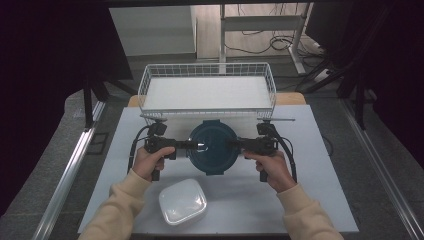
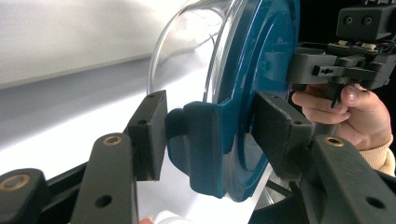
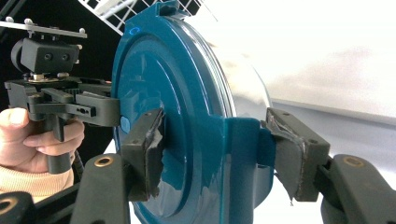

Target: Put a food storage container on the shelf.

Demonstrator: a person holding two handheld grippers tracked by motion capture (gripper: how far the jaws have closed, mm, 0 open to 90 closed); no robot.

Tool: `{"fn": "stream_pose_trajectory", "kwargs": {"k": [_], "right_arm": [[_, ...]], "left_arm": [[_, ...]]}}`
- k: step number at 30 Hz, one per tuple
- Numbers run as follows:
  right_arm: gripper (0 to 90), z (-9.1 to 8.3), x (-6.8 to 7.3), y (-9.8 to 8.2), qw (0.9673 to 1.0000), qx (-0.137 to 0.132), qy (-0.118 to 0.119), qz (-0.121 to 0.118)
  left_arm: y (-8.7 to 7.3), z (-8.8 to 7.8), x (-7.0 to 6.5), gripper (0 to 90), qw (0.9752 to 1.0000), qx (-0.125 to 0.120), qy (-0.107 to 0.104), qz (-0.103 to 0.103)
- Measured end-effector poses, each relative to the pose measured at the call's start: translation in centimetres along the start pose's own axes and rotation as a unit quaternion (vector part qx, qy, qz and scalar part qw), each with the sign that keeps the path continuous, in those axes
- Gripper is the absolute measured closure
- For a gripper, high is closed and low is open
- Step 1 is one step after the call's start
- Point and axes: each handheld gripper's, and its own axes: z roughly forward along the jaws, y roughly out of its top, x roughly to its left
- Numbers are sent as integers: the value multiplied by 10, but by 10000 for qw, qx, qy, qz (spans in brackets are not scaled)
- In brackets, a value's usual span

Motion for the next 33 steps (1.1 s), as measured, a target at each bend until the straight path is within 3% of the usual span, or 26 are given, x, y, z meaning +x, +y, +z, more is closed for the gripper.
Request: {"fn": "stream_pose_trajectory", "kwargs": {"k": [18,33], "right_arm": [[398,-17,31,26,9993,-249,-5,-297],[409,-26,46,43,9984,-358,55,-428]], "left_arm": [[22,-26,-27,465,9995,-246,-42,202],[34,-39,-38,465,9990,-339,-61,293]]}}
